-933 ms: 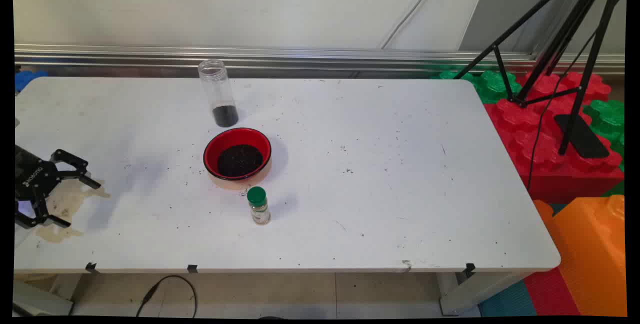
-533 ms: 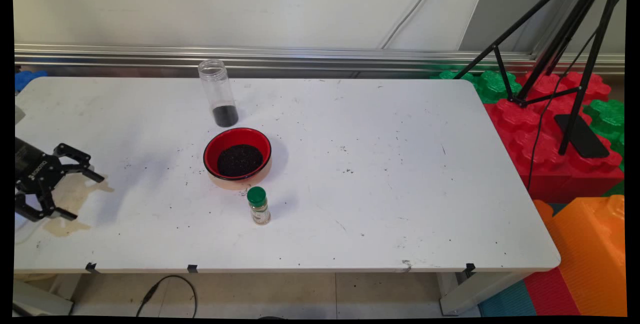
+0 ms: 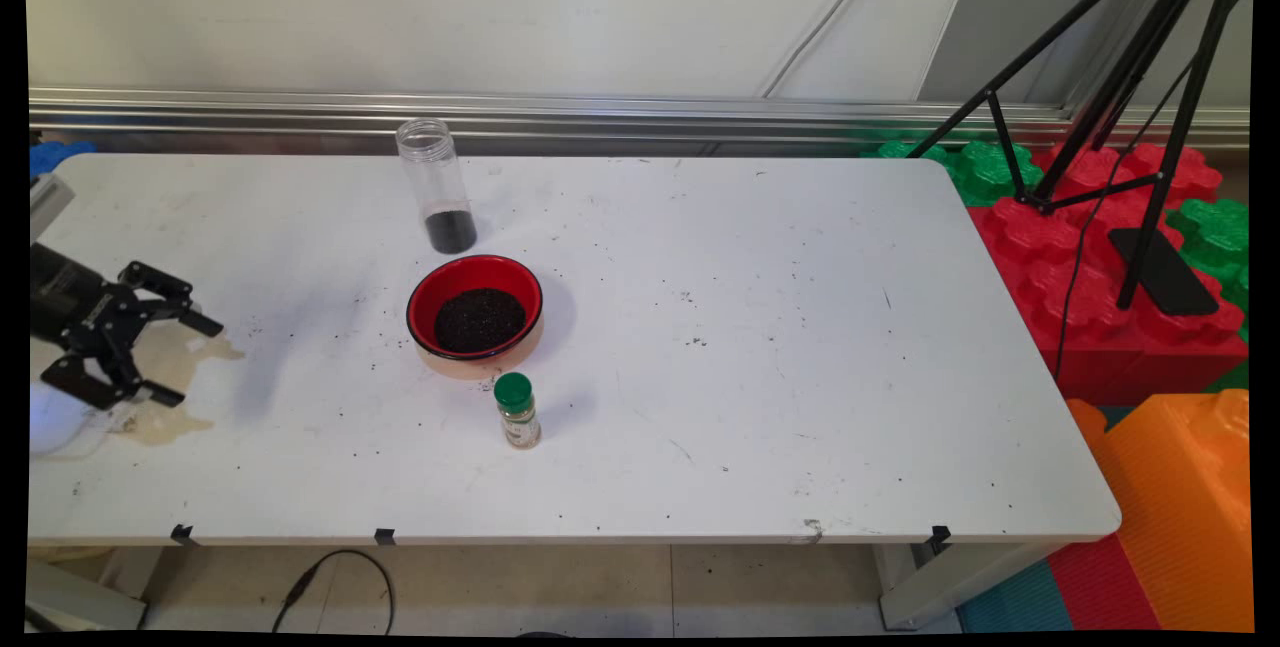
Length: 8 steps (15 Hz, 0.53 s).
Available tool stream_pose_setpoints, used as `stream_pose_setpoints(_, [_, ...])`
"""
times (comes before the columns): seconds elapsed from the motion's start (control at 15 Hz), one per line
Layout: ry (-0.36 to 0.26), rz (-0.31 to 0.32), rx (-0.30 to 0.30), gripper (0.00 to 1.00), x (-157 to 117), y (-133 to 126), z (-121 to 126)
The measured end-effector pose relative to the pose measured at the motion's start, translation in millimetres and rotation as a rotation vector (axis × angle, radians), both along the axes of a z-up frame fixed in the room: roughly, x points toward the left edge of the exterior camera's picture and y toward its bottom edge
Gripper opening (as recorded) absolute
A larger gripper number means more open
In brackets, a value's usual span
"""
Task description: Pick up the black seasoning powder from the table
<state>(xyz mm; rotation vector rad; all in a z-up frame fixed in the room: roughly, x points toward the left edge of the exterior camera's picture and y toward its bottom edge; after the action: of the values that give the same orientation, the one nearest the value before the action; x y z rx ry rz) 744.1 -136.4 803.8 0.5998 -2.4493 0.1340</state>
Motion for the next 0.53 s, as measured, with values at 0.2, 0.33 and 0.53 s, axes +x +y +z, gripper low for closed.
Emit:
stream_pose_setpoints(0.2, [0.009, 0.074, 0.004, 1.0, -3, -9, 4])
stream_pose_setpoints(0.33, [0.016, 0.107, 0.002, 1.0, -6, -15, 6])
stream_pose_setpoints(0.53, [0.03, 0.156, -0.004, 1.0, -10, -24, 9])
